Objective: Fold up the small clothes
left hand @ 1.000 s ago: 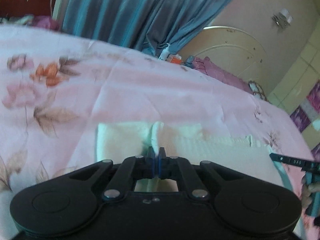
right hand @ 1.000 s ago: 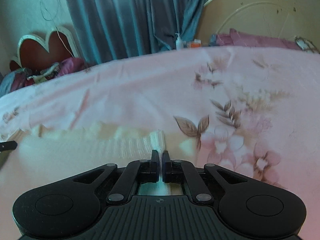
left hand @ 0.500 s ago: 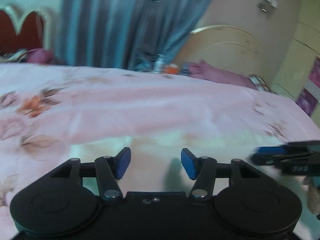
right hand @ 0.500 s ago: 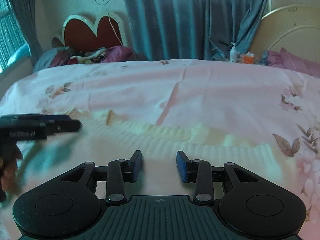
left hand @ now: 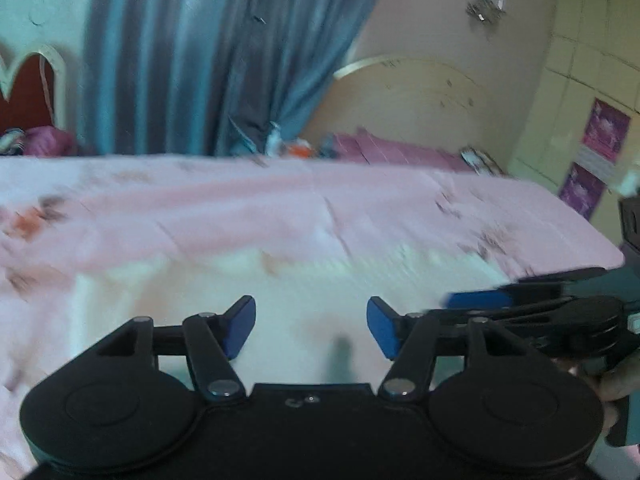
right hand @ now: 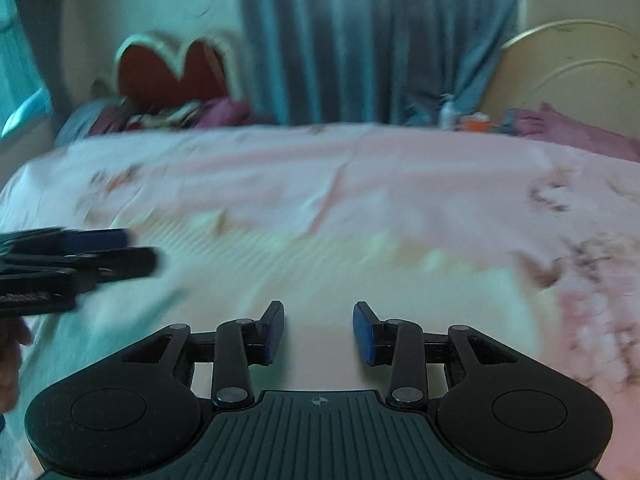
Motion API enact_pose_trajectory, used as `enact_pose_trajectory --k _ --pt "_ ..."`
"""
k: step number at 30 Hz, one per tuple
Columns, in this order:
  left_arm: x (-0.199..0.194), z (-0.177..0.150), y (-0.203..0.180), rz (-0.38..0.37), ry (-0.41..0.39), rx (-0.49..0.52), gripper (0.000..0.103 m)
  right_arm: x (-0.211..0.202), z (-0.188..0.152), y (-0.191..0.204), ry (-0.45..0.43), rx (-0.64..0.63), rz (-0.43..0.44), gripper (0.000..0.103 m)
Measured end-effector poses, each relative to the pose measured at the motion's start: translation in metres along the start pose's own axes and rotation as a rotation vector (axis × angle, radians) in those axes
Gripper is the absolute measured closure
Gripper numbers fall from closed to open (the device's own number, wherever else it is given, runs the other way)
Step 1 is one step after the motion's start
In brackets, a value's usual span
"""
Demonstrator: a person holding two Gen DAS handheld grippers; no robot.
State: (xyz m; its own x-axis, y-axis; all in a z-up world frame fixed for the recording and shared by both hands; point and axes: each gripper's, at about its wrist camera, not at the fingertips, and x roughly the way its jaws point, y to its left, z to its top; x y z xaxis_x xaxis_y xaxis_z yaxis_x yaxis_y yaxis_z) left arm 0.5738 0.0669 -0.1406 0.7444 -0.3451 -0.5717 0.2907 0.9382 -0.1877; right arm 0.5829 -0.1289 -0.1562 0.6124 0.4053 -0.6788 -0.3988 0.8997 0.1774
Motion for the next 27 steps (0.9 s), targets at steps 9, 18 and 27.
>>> enact_pose_trajectory --k 9,18,27 --pt "-0.017 -0.019 0.034 0.114 0.031 -0.048 0.048 -0.029 -0.013 -0.054 0.009 0.108 -0.211 0.066" --pt "-0.007 -0.040 -0.013 0.058 0.084 0.026 0.047 -0.029 -0.039 0.012 0.040 -0.058 -0.061 0.066" --pt "-0.022 -0.051 -0.037 0.099 0.088 0.039 0.048 -0.037 -0.049 0.024 0.081 -0.039 -0.092 0.066"
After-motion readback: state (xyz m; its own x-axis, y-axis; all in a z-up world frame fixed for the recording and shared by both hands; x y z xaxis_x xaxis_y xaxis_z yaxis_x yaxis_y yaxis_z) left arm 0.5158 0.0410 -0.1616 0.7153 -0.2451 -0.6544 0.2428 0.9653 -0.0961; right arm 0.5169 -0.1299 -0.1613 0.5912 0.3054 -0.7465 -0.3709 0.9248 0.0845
